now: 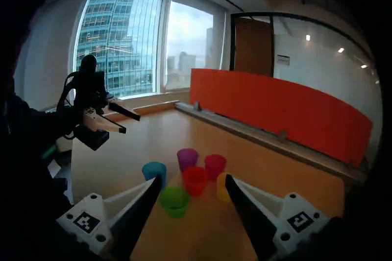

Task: Pour water

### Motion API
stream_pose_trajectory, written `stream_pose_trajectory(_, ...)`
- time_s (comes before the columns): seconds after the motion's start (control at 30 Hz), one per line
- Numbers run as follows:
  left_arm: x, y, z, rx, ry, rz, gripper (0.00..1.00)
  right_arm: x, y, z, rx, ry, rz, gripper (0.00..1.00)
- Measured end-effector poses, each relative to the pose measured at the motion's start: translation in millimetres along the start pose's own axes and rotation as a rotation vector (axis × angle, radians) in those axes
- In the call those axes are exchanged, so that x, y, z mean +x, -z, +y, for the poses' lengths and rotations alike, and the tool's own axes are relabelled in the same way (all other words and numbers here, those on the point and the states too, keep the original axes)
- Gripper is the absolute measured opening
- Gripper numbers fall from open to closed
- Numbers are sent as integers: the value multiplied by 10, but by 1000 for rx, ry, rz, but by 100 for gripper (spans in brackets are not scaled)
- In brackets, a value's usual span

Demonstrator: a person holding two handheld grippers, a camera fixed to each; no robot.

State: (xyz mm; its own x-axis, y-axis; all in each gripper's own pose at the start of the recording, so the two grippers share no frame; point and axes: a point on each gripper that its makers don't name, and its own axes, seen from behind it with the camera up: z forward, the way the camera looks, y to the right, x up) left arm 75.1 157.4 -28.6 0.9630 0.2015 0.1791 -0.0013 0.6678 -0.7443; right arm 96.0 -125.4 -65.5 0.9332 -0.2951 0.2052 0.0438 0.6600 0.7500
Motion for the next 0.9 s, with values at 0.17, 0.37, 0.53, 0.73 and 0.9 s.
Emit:
stream_pose_trajectory(0.17, -198, -75, 8, -7, 0, -43, 97, -142, -76, -41, 12, 1, -26, 100)
stream_pose_trajectory(0.37, -459, -186, 64, -28, -1, -101, 97, -353, -190, -65, 24, 2, -69, 100)
stream_pose_trajectory(0.53, -659, -239, 139, -55, -12, -152, 97, -492, -276, -82, 34, 3, -96, 100)
stream_pose_trajectory(0.73, -867, -296, 174, -75, -36, -213, 97, -634, -384, -109, 46, 1, -124, 100)
stream_pose_trajectory(0.9, -1044, -376, 158, -82, -34, -267, 97, -698, -471, -126, 58, -6, -137, 100)
